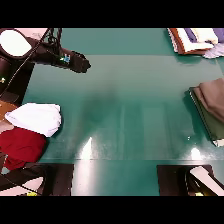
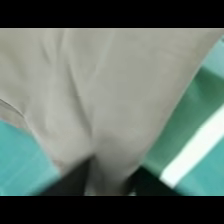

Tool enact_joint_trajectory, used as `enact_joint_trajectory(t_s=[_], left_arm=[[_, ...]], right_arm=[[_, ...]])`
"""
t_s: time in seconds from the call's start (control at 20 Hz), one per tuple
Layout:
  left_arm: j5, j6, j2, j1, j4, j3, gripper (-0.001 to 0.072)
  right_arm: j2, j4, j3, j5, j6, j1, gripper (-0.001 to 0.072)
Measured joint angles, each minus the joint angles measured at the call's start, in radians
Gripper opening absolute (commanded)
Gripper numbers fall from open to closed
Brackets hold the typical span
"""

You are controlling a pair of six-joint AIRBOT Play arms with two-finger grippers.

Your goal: Fold the shirts.

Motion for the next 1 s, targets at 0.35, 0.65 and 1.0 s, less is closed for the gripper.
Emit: enact_joint_trajectory(t_s=[0.35, 0.65, 1.0], left_arm=[[0.006, 0.016, 0.0, 0.0, -0.005, 0.0, 0.0026], [0.011, 0.018, 0.0, 0.0, -0.007, 0.0, 0.0026], [0.078, 0.018, 0.0, 0.0, -0.008, 0.0, 0.0026]], right_arm=[[0.002, 0.035, 0.024, 0.032, -0.002, 0.002, 0.0556], [0.002, 0.203, 0.07, 0.033, -0.002, 0.336, 0.0412], [0.002, 0.254, 0.078, -0.071, -0.002, 0.766, 0.0016]])
